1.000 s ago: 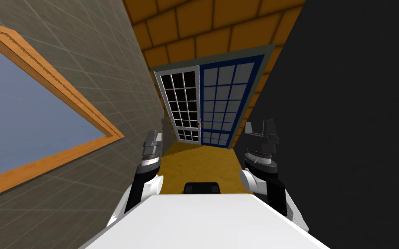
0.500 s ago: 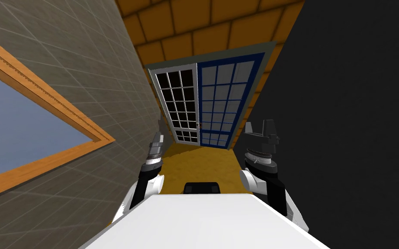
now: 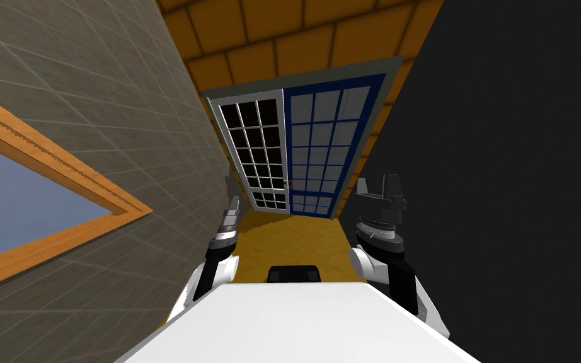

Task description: Pull the door open

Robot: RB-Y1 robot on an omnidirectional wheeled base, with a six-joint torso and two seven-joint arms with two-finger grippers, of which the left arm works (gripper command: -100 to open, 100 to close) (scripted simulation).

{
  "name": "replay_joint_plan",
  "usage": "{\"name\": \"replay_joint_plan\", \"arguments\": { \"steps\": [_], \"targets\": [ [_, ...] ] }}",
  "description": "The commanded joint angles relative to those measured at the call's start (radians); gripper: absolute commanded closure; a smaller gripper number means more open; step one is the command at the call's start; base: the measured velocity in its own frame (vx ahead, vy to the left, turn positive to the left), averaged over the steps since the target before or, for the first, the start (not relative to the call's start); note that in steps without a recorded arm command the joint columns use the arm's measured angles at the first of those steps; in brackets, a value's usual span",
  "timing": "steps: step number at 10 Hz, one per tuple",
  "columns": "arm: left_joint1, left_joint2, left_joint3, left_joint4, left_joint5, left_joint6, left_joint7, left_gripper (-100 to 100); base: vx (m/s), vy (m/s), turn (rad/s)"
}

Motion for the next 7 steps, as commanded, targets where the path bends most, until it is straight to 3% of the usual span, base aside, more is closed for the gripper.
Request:
{"name": "replay_joint_plan", "arguments": {
  "steps": [1,7],
  "targets": [
    [-0.005,0.006,0.008,0.036,-0.005,-0.013,-0.032,-100,0.108,-0.018,-0.049],
    [-0.042,0.026,0.039,0.179,-0.026,-0.045,-0.149,-100,0.096,-0.010,-0.055]
  ]
}}
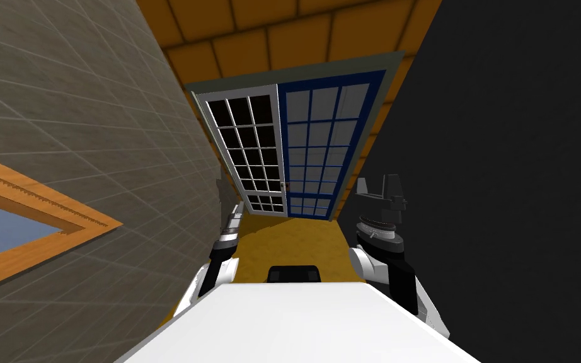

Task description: Pull the door open

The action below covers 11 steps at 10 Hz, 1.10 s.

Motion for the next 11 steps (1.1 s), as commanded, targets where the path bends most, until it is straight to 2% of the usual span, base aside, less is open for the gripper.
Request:
{"name": "replay_joint_plan", "arguments": {
  "steps": [1,11],
  "targets": [
    [-0.013,0.006,0.010,0.042,-0.006,-0.007,-0.035,-100,0.098,-0.023,-0.050],
    [-0.082,0.024,0.069,0.306,-0.045,-0.067,-0.253,-100,0.102,-0.013,-0.060]
  ]
}}
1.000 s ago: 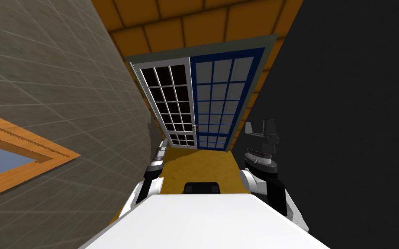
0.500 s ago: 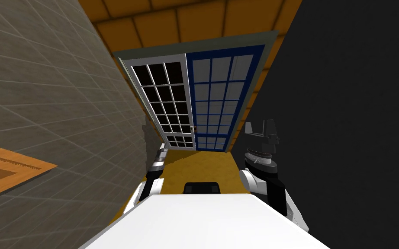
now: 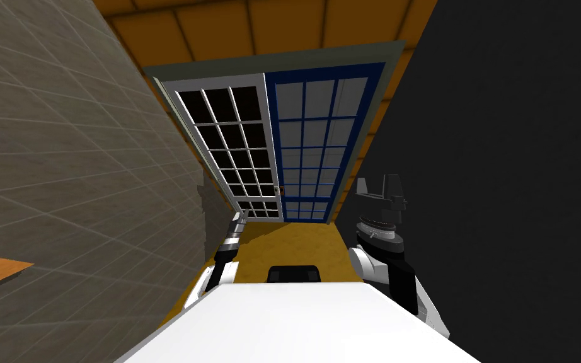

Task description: Pull the door open

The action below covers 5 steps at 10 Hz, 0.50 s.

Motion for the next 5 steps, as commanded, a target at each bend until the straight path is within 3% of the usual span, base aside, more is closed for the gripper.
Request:
{"name": "replay_joint_plan", "arguments": {
  "steps": [1,5],
  "targets": [
    [-0.006,0.006,0.008,0.028,0.000,-0.013,-0.014,-100,0.073,-0.010,-0.020],
    [-0.034,0.008,0.032,0.136,-0.016,-0.037,-0.103,-100,0.083,-0.002,-0.060]
  ]
}}
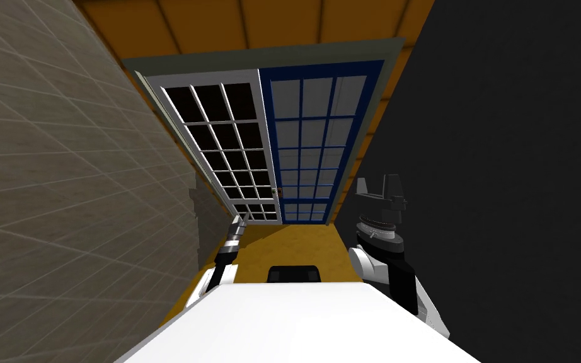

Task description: Pull the door open

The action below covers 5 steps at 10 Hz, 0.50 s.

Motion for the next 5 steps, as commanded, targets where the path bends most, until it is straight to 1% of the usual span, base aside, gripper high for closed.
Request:
{"name": "replay_joint_plan", "arguments": {
  "steps": [1,5],
  "targets": [
    [-0.012,0.003,0.007,0.032,-0.001,-0.011,-0.017,-100,0.071,-0.003,-0.016],
    [-0.040,0.003,0.031,0.137,-0.017,-0.035,-0.103,-100,0.082,-0.014,-0.057]
  ]
}}
